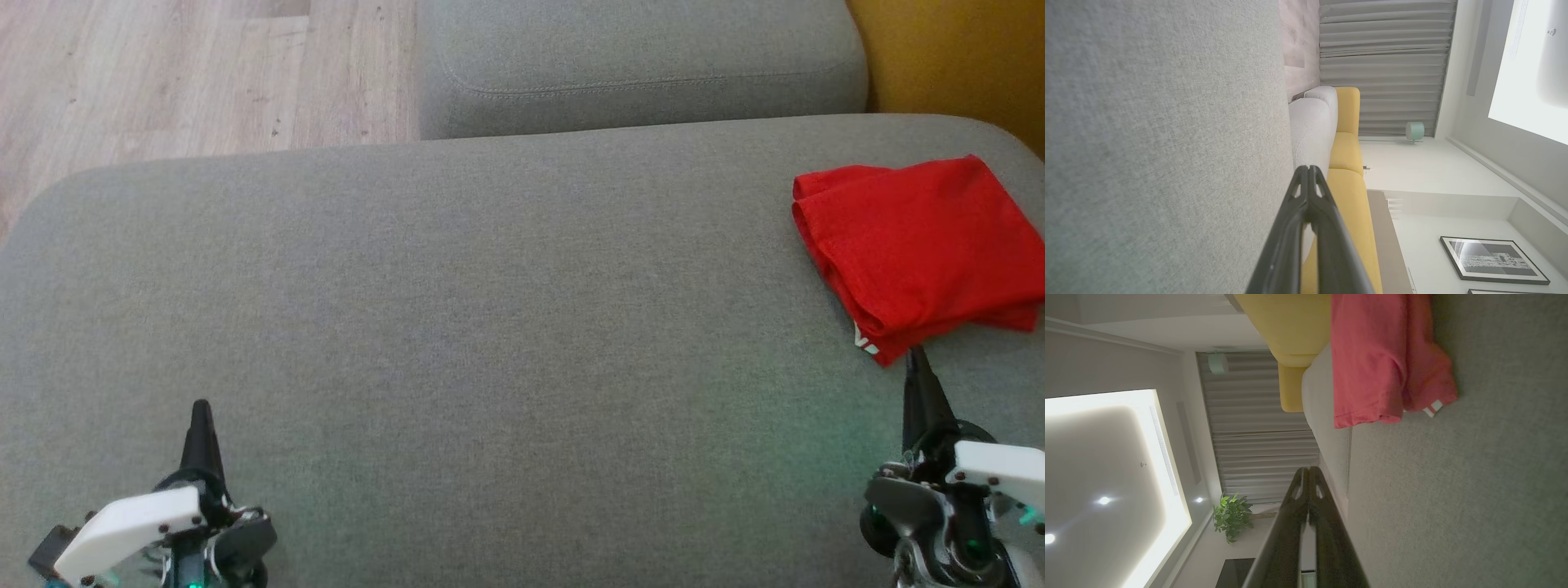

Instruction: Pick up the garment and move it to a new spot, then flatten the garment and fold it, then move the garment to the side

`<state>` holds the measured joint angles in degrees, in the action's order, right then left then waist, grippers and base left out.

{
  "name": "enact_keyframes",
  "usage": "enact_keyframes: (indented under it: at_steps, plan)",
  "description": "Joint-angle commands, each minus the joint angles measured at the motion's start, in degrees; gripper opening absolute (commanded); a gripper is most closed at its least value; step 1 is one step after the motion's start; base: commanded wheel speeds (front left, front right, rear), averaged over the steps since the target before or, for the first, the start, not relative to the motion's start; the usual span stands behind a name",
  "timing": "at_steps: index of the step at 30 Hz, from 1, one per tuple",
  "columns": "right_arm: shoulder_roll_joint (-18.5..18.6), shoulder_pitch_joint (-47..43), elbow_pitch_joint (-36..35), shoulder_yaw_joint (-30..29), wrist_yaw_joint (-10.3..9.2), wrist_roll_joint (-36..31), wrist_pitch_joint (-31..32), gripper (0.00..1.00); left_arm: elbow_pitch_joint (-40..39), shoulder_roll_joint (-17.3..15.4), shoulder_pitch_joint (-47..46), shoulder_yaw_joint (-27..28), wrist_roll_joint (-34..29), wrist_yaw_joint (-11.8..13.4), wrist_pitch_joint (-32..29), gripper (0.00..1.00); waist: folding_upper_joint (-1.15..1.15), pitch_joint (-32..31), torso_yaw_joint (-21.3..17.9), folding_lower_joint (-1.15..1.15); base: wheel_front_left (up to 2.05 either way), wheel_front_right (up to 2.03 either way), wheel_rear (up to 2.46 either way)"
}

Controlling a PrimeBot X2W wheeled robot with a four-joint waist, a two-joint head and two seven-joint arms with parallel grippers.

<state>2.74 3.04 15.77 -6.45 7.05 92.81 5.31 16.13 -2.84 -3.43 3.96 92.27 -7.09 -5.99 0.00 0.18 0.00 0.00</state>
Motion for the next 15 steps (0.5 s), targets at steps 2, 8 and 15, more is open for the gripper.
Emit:
enact_keyframes:
  at_steps: [2,8,15]
  plan:
    - [0.9,3.1,-1.8,0.9,0.44,0.2,0.4,0.00,-2.1,-0.3,-2.7,2.3,0.1,-0.4,-0.3,0.00,0.00,0.0,0.0,0.00,0.00,0.00,0.00]
    - [0.8,3.1,-1.8,0.8,0.44,0.1,0.5,0.00,-2.1,-0.2,-2.7,2.3,0.1,-0.4,-0.3,0.00,0.00,0.0,0.0,0.00,0.00,0.00,0.00]
    - [0.7,3.1,-1.8,0.7,0.44,0.0,0.5,0.00,-2.1,-0.2,-2.7,2.4,0.1,-0.4,-0.3,0.00,0.00,0.0,0.0,0.00,0.00,0.00,0.00]
